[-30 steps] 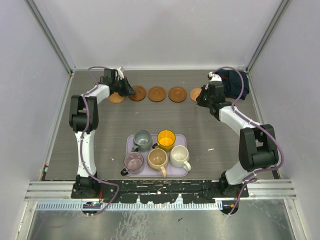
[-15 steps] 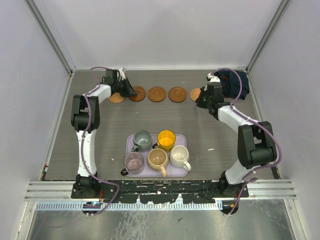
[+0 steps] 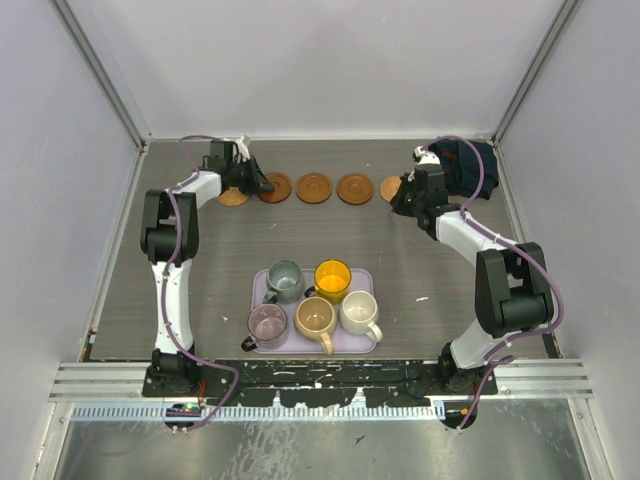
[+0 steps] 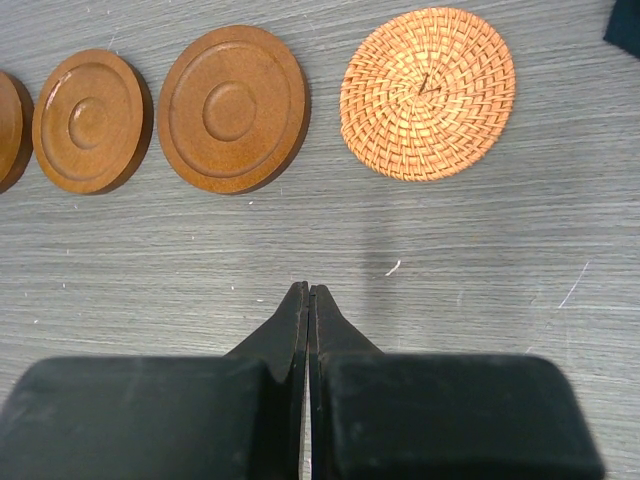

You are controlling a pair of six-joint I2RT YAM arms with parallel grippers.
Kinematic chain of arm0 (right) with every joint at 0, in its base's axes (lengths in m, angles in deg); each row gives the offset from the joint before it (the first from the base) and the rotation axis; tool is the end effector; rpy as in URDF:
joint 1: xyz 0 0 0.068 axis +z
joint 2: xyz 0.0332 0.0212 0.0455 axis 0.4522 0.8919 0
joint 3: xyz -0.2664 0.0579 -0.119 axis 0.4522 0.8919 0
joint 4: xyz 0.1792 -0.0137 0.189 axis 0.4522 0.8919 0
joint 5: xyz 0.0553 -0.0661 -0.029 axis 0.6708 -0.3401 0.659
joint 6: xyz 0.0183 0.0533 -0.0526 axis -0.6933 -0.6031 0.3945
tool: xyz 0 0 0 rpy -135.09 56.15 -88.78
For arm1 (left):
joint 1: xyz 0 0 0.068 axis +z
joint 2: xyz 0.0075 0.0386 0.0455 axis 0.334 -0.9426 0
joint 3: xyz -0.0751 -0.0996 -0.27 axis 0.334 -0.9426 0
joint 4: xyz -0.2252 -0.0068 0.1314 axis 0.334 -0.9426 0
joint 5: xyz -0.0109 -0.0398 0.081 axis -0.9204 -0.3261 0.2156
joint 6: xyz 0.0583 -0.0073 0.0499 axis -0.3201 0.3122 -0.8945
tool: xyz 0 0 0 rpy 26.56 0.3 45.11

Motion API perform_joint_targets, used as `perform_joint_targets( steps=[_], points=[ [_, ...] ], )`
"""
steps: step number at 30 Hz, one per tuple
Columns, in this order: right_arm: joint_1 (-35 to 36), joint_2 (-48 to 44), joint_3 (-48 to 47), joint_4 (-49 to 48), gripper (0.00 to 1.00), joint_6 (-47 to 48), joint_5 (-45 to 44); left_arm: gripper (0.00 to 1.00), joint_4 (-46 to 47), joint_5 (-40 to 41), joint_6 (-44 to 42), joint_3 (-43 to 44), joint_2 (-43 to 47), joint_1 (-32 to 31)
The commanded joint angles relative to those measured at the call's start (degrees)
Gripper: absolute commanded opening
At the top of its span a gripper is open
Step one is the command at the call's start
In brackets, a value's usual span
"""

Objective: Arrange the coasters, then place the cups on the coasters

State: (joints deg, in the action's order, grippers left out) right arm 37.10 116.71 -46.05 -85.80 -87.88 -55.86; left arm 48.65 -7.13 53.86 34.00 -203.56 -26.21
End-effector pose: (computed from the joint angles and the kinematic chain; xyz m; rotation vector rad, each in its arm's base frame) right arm 0.3752 0.0704 0.2312 0.1292 2.1725 0.3339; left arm 0.5451 -0.0978 0.1395 -0.1133 2.3657 -0.9047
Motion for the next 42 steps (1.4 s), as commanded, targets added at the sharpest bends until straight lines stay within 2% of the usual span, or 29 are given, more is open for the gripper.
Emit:
perform_joint_targets(
  steps=[1,17,28,38,42],
  points=[
    [0.2,-0.7,-0.4,-2.7,0.01,-0.6,0.6,0.07,-0.7,1.0,-0.8,-2.3,2.8,-0.1],
    [0.3,-1.3,0.1,-2.8,0.01,-0.6,0.0,0.07,0.6,0.5,-0.4,-4.4,3.3,-0.1],
    [0.3,1.3,-2.3,-2.8,0.01,0.4,-1.1,0.21,3.6,-3.5,1.2,0.6,1.6,-0.1],
    [0.3,2.7,-5.1,-3.8,0.02,1.3,-2.9,0.32,7.4,-5.6,2.6,2.2,7.5,0.3],
    [0.3,2.6,-7.2,-4.1,0.07,2.1,-5.1,0.35,7.7,-6.2,2.6,3.4,10.4,1.3]
  ],
)
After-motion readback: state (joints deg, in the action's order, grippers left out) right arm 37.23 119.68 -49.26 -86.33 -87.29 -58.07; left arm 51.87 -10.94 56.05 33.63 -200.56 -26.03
